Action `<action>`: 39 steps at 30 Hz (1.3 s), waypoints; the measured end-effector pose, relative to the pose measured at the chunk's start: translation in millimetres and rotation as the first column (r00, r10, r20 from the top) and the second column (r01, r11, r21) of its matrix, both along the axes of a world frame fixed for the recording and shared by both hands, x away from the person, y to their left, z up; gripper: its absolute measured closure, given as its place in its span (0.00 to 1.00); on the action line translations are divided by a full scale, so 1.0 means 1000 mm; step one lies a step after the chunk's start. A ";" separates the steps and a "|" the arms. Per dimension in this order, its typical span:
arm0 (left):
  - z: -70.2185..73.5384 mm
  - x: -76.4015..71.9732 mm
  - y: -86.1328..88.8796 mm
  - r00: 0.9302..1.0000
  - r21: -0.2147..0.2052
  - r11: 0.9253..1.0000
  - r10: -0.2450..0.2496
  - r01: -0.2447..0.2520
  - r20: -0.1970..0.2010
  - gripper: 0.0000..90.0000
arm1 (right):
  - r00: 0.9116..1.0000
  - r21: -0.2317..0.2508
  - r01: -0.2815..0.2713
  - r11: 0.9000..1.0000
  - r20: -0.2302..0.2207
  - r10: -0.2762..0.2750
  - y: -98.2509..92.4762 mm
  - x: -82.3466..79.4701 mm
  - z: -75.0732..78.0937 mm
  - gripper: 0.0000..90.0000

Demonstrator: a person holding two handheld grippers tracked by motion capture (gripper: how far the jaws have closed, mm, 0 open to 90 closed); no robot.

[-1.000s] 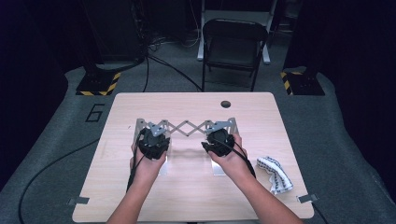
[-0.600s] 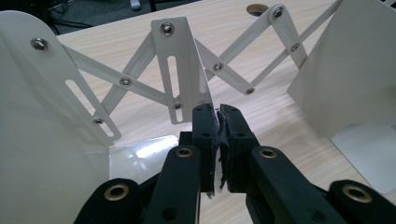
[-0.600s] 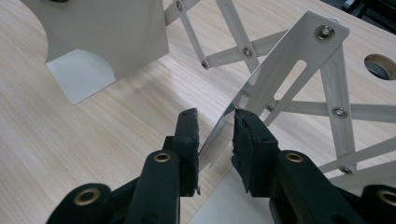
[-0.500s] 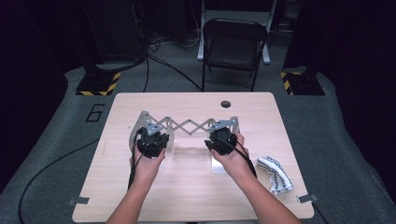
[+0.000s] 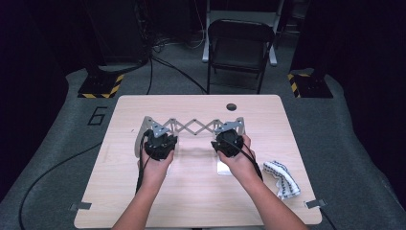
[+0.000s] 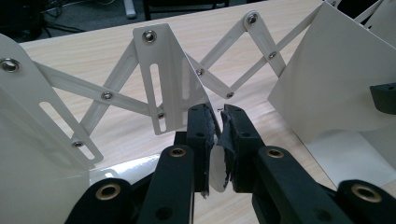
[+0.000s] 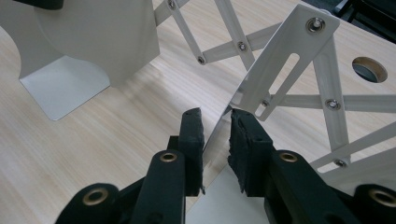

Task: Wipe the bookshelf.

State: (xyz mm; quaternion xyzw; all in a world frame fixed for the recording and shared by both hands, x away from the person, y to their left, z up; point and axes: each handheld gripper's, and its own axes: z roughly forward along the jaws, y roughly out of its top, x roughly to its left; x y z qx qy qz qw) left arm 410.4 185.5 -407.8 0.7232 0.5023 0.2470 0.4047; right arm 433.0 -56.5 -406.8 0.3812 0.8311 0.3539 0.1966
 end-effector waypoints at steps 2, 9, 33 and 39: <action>0.000 0.002 0.001 1.000 -0.002 1.000 0.011 -0.011 0.002 0.91 | 1.000 -0.009 -0.004 1.000 -0.008 0.004 0.001 0.003 0.000 0.83; -0.001 0.005 0.007 1.000 -0.010 1.000 0.016 -0.016 -0.003 0.90 | 1.000 -0.018 -0.008 1.000 0.006 0.008 0.008 0.005 0.000 0.84; 0.003 0.001 0.017 0.999 -0.050 0.998 -0.041 0.040 -0.002 0.65 | 0.999 0.051 -0.039 0.998 0.031 0.038 0.003 -0.007 0.006 0.58; 0.006 -0.001 0.019 0.995 -0.050 0.994 -0.101 0.102 0.025 0.52 | 0.998 0.065 -0.048 0.997 0.045 0.045 0.001 -0.016 0.010 0.51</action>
